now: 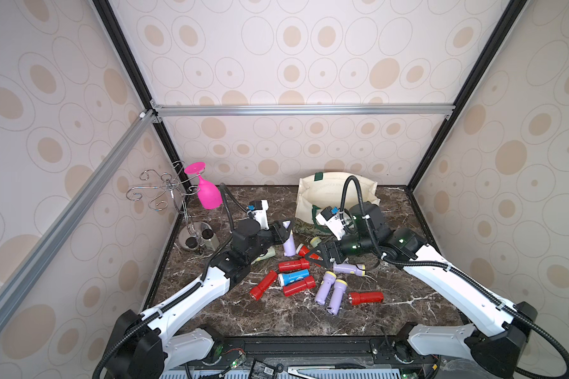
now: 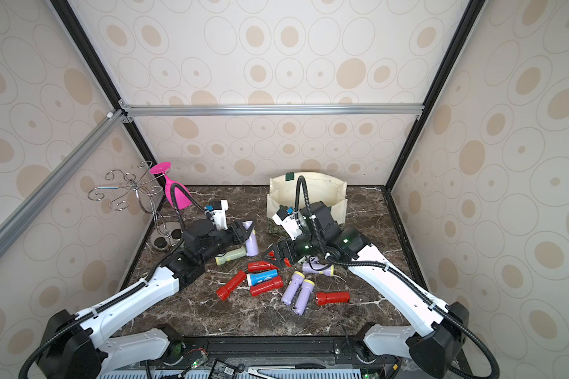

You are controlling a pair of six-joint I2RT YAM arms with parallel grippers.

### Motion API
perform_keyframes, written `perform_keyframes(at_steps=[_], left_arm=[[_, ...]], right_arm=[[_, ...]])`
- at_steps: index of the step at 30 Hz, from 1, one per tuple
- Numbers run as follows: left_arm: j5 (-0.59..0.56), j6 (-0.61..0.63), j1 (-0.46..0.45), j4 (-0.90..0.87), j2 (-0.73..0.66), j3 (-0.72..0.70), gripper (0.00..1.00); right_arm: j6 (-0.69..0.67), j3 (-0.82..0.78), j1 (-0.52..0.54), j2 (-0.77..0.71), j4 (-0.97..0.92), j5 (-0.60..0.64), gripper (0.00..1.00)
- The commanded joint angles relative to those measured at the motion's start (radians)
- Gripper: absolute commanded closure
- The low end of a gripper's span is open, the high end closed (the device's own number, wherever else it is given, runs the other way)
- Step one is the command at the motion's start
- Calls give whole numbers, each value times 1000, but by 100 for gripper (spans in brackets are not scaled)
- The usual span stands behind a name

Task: Put the flashlights into the tote bags
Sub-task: Pick up the flashlight from the center of the board.

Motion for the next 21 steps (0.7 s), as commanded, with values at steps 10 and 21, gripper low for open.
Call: perform_keyframes(at_steps=[10, 21], left_arm=[[30, -60, -118, 218, 118, 139, 100], [33, -96, -170, 294, 187, 160, 100]], right_arm=[[43, -43, -59, 14, 105, 16, 16], [53, -64, -75, 7, 137, 35, 36]])
